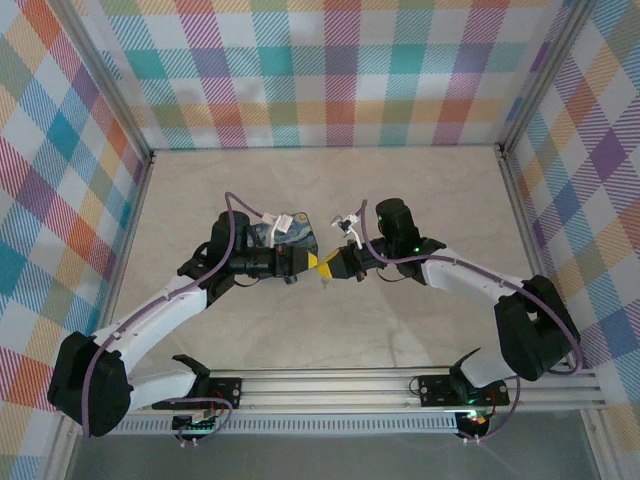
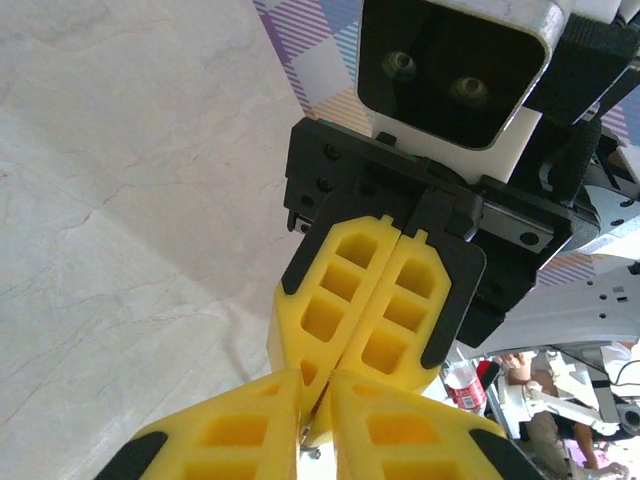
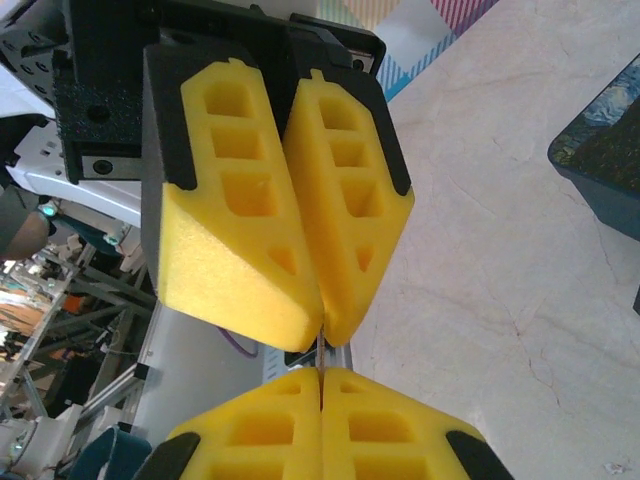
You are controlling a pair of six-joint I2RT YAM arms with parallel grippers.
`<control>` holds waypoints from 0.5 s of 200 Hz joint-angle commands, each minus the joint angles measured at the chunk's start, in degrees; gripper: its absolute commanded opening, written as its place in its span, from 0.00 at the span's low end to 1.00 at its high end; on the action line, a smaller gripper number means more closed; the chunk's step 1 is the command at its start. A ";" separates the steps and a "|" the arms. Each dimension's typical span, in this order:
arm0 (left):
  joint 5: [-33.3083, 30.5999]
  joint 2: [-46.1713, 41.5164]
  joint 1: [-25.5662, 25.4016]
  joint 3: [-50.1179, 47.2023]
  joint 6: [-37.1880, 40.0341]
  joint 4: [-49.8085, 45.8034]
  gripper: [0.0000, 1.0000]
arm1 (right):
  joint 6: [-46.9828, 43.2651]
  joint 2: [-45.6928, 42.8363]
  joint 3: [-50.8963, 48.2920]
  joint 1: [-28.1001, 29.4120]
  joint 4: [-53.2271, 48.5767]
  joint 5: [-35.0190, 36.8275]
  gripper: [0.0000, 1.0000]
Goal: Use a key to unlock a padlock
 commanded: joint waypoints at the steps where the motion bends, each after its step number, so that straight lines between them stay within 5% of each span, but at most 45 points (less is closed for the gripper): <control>1: 0.76 -0.43 -0.80 -0.53 1.49 0.99 0.12 | 1.44 1.22 1.87 -0.49 3.22 -1.83 0.00; 79: -0.95 1.20 -0.84 0.69 1.32 0.60 0.00 | 4.58 2.83 3.53 -0.61 5.87 -3.11 0.00; 100: -6.34 2.46 -0.67 1.68 1.00 -2.77 0.00 | 3.97 2.58 3.81 -0.90 4.64 -2.46 0.10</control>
